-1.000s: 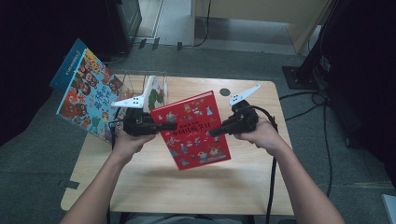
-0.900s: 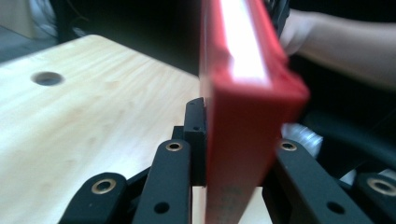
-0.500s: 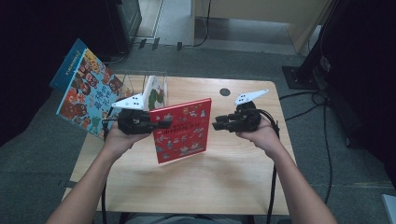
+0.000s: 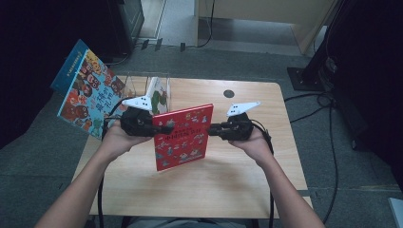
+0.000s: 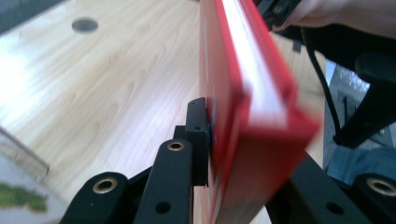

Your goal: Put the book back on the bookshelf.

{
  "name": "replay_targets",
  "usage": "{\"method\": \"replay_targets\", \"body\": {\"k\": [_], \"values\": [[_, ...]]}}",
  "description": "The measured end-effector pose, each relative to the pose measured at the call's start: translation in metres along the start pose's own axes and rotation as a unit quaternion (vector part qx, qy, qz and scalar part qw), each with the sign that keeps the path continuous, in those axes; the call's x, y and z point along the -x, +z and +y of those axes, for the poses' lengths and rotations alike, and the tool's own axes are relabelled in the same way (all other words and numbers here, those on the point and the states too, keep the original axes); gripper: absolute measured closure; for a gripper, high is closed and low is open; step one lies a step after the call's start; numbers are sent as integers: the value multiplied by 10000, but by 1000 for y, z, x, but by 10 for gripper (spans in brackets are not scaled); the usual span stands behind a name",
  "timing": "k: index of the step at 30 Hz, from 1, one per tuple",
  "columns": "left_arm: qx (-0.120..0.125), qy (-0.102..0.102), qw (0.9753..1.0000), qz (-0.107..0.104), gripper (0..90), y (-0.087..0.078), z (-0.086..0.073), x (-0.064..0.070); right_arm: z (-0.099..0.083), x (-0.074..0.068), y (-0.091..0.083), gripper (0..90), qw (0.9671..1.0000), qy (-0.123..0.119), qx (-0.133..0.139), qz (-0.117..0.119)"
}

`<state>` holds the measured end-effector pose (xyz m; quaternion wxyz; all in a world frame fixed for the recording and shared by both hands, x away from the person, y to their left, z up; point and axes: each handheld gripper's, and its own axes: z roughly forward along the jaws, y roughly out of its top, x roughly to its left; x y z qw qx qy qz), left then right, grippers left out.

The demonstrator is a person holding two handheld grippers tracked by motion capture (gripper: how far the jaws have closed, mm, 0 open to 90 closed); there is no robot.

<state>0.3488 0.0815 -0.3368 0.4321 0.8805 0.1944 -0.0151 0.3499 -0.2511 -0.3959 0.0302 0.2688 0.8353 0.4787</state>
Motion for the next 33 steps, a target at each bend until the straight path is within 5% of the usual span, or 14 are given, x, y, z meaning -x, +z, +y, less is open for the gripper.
{"method": "replay_targets", "body": {"k": [7,14,18,28,31,33], "values": [[-981,-130,9950,148,780,-7,23,4,2,-2,7,729,9999,-11,37,124],[-1636,-186,9860,268,782,-5,42,7,8,-8,13,710,9998,-113,50,158],[-2050,-262,9782,224,779,1,53,9,8,-8,14,705,9998,-131,58,152],[-2739,-452,9604,257,778,26,76,7,8,-11,16,668,9997,-197,77,94],[-2824,-567,9572,297,788,28,80,5,7,-11,15,655,9998,-187,89,69],[-2836,-513,9572,273,793,28,81,5,5,-10,15,628,9999,-161,14,59]]}}
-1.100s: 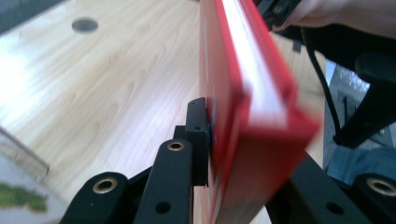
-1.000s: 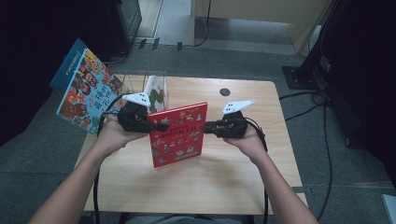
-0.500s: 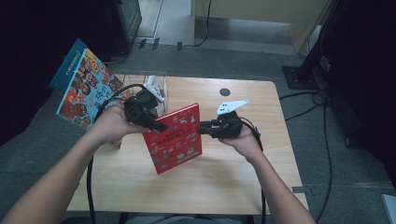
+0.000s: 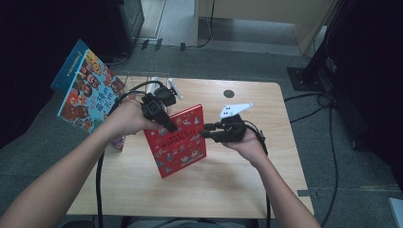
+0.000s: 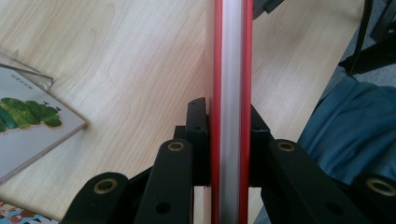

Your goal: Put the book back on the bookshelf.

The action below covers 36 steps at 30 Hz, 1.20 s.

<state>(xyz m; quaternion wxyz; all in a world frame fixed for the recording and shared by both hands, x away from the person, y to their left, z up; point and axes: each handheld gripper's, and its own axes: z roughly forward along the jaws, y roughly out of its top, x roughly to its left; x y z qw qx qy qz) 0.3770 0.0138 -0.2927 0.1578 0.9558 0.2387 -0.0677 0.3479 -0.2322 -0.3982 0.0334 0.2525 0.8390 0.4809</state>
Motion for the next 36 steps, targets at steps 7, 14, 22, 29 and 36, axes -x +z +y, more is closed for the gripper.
{"method": "replay_targets", "body": {"k": [7,14,22,29,36], "values": [[99,-31,9999,61,802,-8,3,0,-18,4,-1,581,9999,108,-25,-56],[293,-294,9991,116,802,-34,-6,-8,-45,9,-5,498,9984,182,-157,-518],[419,-719,9965,120,801,-52,-36,-24,-79,12,7,480,9962,385,-248,-737],[544,-1039,9929,200,800,-66,-63,-34,-99,16,19,446,9925,455,-579,-977],[730,-1388,9874,209,799,-79,-91,-43,-104,18,28,411,9875,541,-812,-1235]]}}
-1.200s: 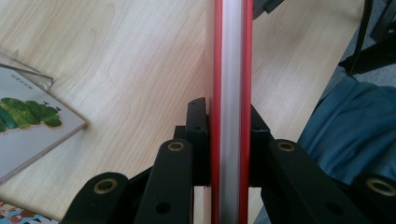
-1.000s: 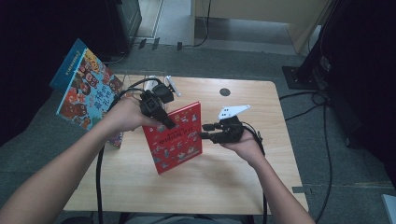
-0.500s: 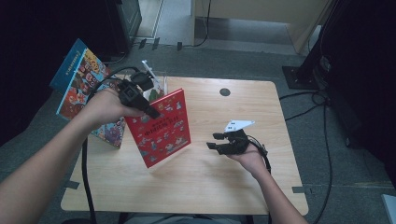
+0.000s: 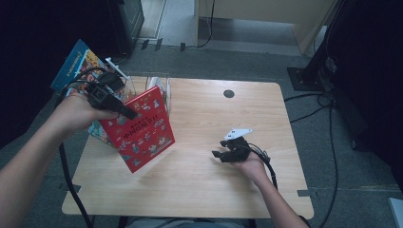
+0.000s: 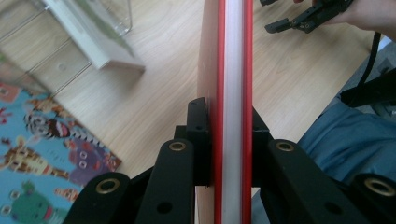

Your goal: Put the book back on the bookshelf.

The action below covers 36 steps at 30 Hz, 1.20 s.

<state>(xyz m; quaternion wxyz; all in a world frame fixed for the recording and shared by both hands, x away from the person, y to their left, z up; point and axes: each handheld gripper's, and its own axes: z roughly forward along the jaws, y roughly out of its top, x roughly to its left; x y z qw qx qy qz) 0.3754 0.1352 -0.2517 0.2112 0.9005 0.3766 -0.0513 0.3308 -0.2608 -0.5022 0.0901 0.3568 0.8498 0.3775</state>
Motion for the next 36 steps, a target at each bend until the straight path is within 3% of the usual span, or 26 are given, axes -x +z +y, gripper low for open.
{"method": "replay_targets", "body": {"k": [4,8,14,18,21,31,36], "values": [[48,-189,9998,44,800,-8,-12,-10,-2,3,5,411,9998,169,-3,-81],[78,-412,9990,143,800,-13,-22,-20,-4,5,9,411,9997,171,-69,-158],[84,-736,9970,238,800,-20,-31,-36,-10,2,12,407,9995,-23,159,-285],[157,-1039,9941,253,800,-25,-37,-48,-13,-3,13,386,9985,-256,218,-421],[168,-1257,9915,297,799,-28,-39,-57,-14,-5,14,365,9986,-202,275,-415],[100,-1648,9850,498,798,-34,-29,-72,-16,-6,16,346,9981,-258,365,-433],[150,-1974,9788,525,798,-32,-21,-83,-16,-6,16,346,9980,-248,367,-441]]}}
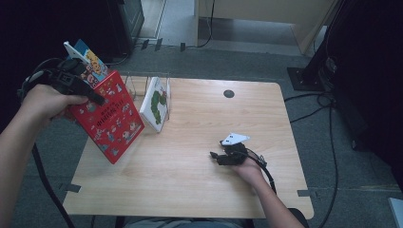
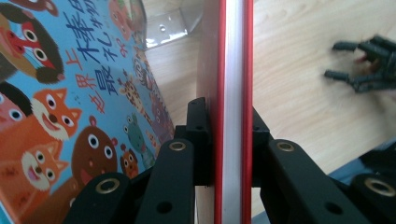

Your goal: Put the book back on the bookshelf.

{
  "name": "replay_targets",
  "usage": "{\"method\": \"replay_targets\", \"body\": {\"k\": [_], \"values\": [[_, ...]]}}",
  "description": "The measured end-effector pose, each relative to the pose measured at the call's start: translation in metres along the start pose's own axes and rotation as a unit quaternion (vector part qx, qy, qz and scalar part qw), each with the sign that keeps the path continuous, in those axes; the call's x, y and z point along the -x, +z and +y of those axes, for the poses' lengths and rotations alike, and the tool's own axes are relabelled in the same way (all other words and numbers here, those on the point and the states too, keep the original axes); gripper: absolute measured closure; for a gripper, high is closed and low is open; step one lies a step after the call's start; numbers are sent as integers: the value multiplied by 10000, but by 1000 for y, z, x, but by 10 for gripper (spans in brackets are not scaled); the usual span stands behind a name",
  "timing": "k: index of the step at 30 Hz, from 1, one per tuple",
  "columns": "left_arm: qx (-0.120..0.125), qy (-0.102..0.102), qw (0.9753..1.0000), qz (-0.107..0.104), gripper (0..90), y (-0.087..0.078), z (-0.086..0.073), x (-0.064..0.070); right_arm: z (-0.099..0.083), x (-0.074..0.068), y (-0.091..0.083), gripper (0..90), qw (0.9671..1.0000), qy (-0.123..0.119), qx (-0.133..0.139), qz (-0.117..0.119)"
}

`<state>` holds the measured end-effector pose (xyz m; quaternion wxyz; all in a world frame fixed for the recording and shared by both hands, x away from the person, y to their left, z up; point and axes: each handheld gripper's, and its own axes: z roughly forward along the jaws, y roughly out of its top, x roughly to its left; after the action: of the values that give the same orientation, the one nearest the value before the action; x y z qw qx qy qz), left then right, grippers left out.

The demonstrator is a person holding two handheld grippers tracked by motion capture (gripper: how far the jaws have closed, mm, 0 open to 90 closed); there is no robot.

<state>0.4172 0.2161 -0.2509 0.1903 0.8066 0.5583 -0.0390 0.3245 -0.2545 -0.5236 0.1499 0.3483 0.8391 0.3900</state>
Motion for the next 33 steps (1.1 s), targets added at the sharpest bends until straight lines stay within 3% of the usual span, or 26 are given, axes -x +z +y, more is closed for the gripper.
{"method": "replay_targets", "body": {"k": [6,17,25,29,33], "values": [[126,-199,9997,41,796,5,12,-5,0,-1,0,346,10000,19,4,-26],[146,-536,9984,58,796,19,36,-8,0,-3,-1,346,9999,109,-4,-109],[347,-889,9953,149,798,25,47,-22,-1,-5,-1,345,9998,132,-11,-137],[451,-997,9938,169,797,28,53,-28,-1,-5,-1,343,9998,140,-5,-152],[507,-956,9939,206,797,33,62,-30,-1,-6,0,343,9997,154,6,-175]]}}
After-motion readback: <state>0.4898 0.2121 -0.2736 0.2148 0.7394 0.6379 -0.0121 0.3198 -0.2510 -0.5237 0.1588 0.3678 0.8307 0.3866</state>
